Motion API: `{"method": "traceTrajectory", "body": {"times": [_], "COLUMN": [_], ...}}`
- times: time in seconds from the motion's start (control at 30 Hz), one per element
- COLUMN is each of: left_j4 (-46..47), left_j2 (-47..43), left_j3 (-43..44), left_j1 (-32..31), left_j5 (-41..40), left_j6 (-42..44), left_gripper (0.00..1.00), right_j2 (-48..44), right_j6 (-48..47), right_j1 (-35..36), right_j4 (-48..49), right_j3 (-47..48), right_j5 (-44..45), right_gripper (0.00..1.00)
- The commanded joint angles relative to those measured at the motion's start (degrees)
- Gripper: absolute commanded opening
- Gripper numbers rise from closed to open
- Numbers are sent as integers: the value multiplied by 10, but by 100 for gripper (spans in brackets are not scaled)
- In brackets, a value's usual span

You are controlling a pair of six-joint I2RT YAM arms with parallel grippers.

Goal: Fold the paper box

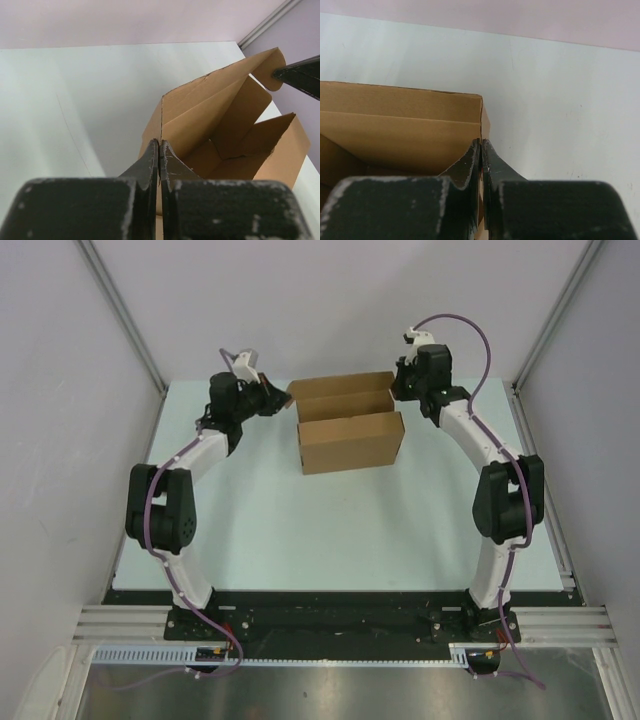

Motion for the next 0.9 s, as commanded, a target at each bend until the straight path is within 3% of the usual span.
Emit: {"method": "traceTrajectory", "body": {"times": [0.0,0.5,0.87], "left_j4": [0,-23,-11], "left_j2": [-1,37,0], "left_j3": [12,66,23], "left_j1": [-34,-49,-72], "left_j5": [31,17,6], "left_j6": [-1,-7,-22], "left_gripper": [0,0,1], "right_j2": [-37,-37,-76], "right_j6": [41,53,68], "right_j1": [30,46,60], "right_j4": [1,7,1], "right_j3": [-39,-53,-78], "right_j5": [-19,-5,14], "right_gripper": [0,0,0]}}
